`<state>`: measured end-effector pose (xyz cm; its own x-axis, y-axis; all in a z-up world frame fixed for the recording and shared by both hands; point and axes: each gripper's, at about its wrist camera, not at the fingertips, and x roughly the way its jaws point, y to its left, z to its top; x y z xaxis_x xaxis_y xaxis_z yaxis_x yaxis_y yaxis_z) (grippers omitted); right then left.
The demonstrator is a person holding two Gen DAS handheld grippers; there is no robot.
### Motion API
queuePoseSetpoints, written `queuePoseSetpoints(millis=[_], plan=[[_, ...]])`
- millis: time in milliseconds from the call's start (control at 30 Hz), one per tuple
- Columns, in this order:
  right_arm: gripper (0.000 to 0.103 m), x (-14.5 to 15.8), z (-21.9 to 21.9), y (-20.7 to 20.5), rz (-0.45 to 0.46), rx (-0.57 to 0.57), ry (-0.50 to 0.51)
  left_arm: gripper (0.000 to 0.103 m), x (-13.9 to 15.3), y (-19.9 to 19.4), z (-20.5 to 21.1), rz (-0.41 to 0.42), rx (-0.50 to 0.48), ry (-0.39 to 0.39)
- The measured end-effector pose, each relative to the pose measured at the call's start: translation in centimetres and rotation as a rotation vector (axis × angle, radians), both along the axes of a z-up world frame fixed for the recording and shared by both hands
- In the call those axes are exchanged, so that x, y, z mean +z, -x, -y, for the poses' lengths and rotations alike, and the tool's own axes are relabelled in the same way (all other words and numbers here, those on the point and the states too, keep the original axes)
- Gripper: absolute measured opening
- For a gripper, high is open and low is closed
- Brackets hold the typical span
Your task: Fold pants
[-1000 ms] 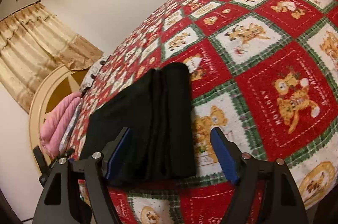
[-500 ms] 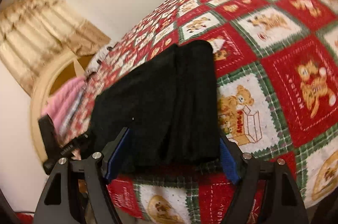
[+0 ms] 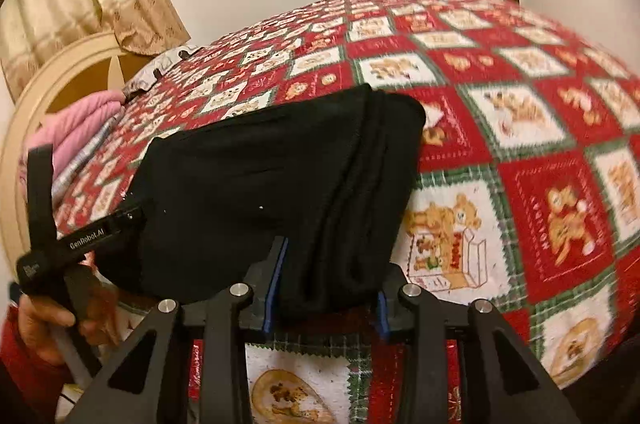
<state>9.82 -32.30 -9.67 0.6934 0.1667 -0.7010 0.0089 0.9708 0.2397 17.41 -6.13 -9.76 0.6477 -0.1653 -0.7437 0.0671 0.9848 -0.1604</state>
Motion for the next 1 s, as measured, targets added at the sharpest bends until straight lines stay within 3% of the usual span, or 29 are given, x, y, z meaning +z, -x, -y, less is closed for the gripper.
queuePoseSetpoints(millis=[167,467,567,633,767,833,933,1000], plan=[[0.037,-0.1,0.0,0.1,0.007,-0.016,0.021,0.103,0.1,0.1,0.2,-0.025,0.024,-0.005],[0.039,-1.0,0.6,0.1,-0.004,-0.029,-0.042,0.101,0.2,0.2,0.4,-0.021,0.022,0.01],[0.039,-1.0,0.6,0.1,-0.004,-0.031,-0.047,0.087,0.4,0.6,0.8,-0.003,0.0,0.018],[0.039,-1.1,0.6,0.1,-0.004,-0.032,-0.046,0.066,0.7,0.9,1.4,0.007,-0.03,0.028],[0.039,-1.1,0.7,0.1,-0.006,-0.035,-0.059,0.055,0.8,0.9,1.8,0.01,-0.046,0.039],[0.039,-1.1,0.6,0.2,-0.004,-0.037,-0.049,0.045,0.8,0.9,1.7,0.002,-0.049,0.065],[0.039,-0.9,0.0,0.3,0.005,-0.04,-0.003,0.03,1.0,1.0,1.8,0.01,-0.06,0.069],[0.039,-0.7,-0.5,0.3,0.011,-0.04,0.039,0.026,1.2,1.1,2.0,0.018,-0.059,0.064]])
